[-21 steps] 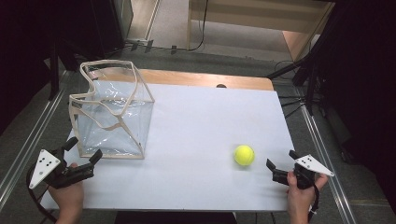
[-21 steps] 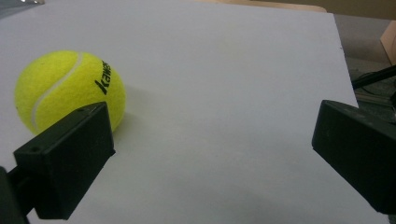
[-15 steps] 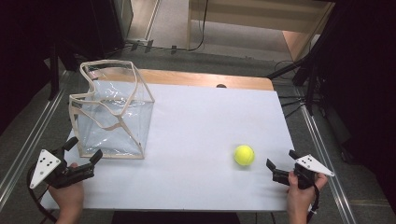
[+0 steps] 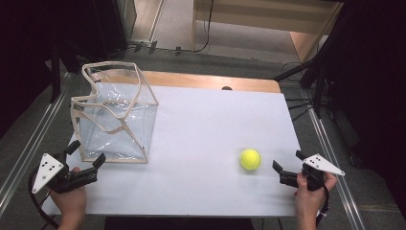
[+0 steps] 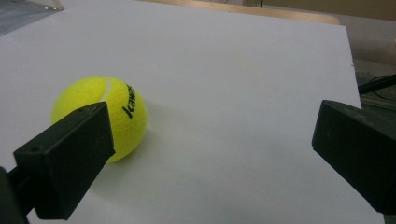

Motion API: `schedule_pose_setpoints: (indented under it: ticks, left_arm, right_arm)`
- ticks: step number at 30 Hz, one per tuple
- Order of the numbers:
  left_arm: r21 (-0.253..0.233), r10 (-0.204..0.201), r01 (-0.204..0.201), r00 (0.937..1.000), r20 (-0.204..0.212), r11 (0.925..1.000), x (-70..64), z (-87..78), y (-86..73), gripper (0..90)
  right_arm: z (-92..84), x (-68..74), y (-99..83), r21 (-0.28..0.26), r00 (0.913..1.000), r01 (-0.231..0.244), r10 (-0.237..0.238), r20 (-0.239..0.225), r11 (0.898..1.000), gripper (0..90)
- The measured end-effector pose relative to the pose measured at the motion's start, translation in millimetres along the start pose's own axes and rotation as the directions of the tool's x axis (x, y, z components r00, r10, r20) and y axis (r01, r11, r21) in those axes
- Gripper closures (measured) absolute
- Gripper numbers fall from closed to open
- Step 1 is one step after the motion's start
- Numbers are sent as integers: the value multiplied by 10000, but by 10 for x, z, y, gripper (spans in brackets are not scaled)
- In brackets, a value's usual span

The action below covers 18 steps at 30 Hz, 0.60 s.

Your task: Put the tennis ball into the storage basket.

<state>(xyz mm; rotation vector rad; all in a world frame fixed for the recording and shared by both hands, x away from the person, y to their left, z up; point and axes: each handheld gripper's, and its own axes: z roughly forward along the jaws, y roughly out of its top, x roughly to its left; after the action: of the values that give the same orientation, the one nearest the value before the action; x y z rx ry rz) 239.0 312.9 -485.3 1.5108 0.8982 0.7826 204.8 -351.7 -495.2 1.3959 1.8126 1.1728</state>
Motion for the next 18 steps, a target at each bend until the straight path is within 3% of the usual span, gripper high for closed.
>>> schedule_pose_setpoints:
  ticks: [10,18]
  left_arm:
    - [-4,1,-1,10000,9,10000,-3,-1,0,54]
    - [-1,11,-11,10000,-4,10000,-1,-2,1,54]
  right_arm:
    - [31,114,284,541,9965,793,-777,-311,9954,0]
    - [70,163,438,742,9927,1065,-1017,-649,9915,0]
